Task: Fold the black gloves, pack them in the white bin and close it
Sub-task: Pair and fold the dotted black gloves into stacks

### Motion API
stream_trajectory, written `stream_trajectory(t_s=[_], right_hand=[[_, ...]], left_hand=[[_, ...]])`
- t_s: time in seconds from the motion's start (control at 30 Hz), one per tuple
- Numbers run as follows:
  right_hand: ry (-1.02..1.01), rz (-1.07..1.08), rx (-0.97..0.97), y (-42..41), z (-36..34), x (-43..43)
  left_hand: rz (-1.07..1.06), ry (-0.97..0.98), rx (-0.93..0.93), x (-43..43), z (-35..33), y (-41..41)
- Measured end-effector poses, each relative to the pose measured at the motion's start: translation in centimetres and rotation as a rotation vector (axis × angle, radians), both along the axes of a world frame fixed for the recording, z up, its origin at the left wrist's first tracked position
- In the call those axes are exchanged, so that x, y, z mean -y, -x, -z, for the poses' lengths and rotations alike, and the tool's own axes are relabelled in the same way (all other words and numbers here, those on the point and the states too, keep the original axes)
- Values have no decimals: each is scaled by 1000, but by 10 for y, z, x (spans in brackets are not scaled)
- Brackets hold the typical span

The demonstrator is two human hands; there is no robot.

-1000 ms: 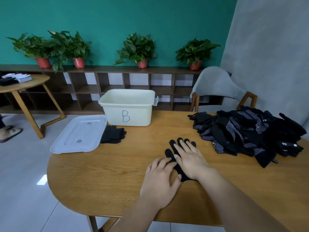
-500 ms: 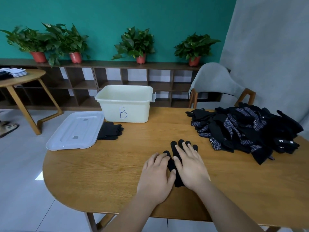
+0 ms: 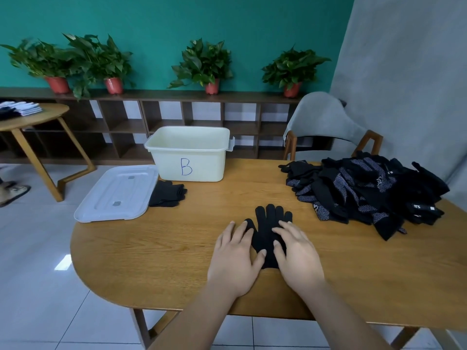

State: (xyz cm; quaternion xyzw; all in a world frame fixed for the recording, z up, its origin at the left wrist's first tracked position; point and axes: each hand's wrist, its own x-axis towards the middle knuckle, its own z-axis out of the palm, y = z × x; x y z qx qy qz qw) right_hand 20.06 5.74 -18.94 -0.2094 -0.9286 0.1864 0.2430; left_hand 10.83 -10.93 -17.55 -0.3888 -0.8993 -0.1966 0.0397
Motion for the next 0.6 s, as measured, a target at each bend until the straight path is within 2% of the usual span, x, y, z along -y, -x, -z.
stream_trajectory(t_s=[0.27,0.4,0.5,0.6], right_hand=[[-26,-65,25,-10,1,5],[18,-99,-64,-15,-3,4],[-42,-108,-134,-22,-10,5],[-80,-117,-66,-22,-11,9]], left_hand=[[96,-127,-1,4,-1,2],[132,-161,22,7,1,6],[98,-172,39,6,1,7],[92,-176,33,6,3,8]])
